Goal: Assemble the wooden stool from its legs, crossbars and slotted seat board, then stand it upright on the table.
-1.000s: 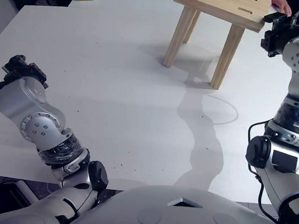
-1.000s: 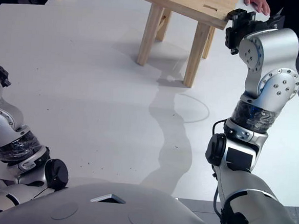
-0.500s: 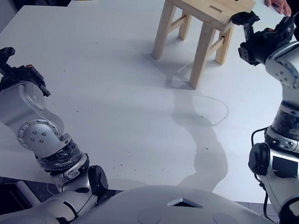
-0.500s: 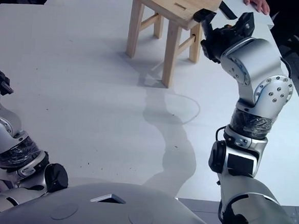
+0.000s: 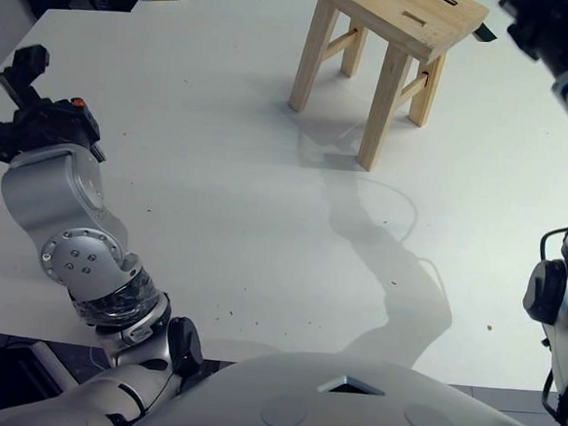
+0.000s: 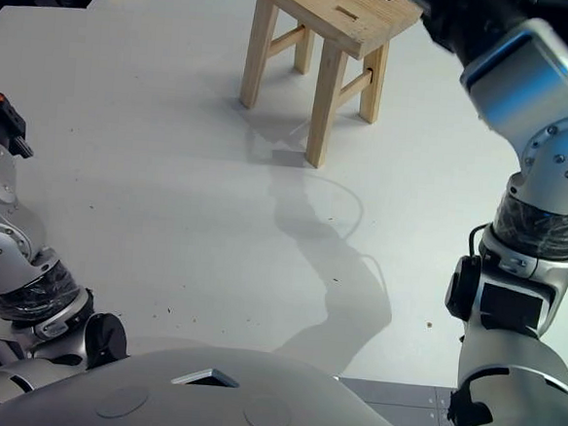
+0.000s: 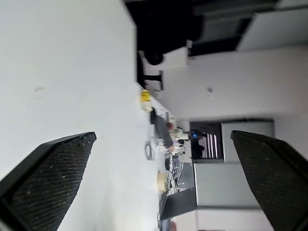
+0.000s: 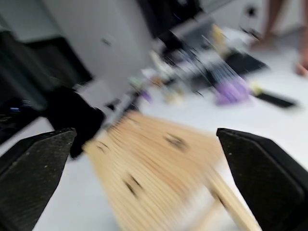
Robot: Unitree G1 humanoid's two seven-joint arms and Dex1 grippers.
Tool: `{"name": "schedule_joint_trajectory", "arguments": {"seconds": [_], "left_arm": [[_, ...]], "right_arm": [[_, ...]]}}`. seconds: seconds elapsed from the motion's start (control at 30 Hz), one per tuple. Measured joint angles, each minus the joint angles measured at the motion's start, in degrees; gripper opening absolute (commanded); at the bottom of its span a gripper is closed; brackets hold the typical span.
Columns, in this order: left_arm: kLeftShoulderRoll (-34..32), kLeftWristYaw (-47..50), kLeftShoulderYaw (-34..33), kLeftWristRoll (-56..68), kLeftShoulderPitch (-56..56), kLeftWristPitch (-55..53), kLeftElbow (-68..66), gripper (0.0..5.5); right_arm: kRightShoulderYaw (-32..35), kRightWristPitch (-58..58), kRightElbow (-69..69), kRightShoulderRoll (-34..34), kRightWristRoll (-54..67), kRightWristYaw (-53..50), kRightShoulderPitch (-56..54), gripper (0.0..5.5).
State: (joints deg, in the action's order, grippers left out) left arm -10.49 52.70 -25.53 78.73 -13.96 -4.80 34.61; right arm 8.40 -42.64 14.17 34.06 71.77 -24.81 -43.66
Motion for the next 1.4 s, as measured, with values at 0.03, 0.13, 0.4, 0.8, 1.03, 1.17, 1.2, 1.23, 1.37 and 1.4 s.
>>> {"name": "schedule_joint_trajectory", "arguments": {"seconds": [0.03, 0.13, 0.4, 0.8, 1.03, 1.17, 1.2, 1.23, 1.37, 1.4], "left_arm": [[-1.76, -1.97, 1.25, -1.39, -0.7, -1.61, 0.05, 5.2], [-8.78, -7.3, 6.55, -10.0, -2.56, -7.45, 0.05, 5.2], [-17.93, -20.18, 29.84, -44.4, -7.92, -16.07, 1.75, 3.93], [-2.76, -24.96, 35.65, -62.85, -4.31, -15.76, -7.66, 3.74], [3.01, -28.78, 28.31, -63.11, -4.57, -12.4, -13.59, 3.74], [2.6, -34.09, 26.84, -64.26, -5.37, -10.65, -15.01, 3.31], [2.52, -35.5, 26.77, -64.52, -5.77, -10.2, -15.27, 3.15], [2.56, -36.38, 26.69, -64.86, -6.01, -9.81, -15.43, 3.06], [2.88, -38.17, 25.95, -66.85, -7.42, -8.98, -17.22, 3.01], [3.15, -38.57, 25.5, -67.21, -7.84, -8.91, -17.6, 3.01]], "right_arm": [[-1.93, 1.56, 1.3, -0.3, -3.7, 2.41, -0.38, 5.4], [-10.21, 5.54, 3.85, -0.75, -17.6, 7.05, -0.25, 5.4], [-22.01, 14.72, 4.42, -5.27, -45.33, 10.71, 3.77, 4.15], [-19.19, 17.02, 0.42, -17.78, -57.77, 11.24, 11.76, 3.05], [-14.69, 19.32, -6.6, -22.11, -61.85, 11.98, 12.1, 3.05], [-11.27, 20.3, -9.04, -23.71, -63.0, 11.89, 10.99, 3.03], [-10.42, 20.66, -9.72, -24.07, -63.12, 11.96, 10.72, 3.03], [-9.98, 20.87, -10.3, -24.3, -63.25, 12.02, 10.39, 3.03], [-7.65, 22.06, -12.69, -24.83, -64.2, 12.2, 8.17, 3.03], [-7.19, 22.34, -12.98, -24.92, -64.52, 12.21, 7.46, 3.03]]}}
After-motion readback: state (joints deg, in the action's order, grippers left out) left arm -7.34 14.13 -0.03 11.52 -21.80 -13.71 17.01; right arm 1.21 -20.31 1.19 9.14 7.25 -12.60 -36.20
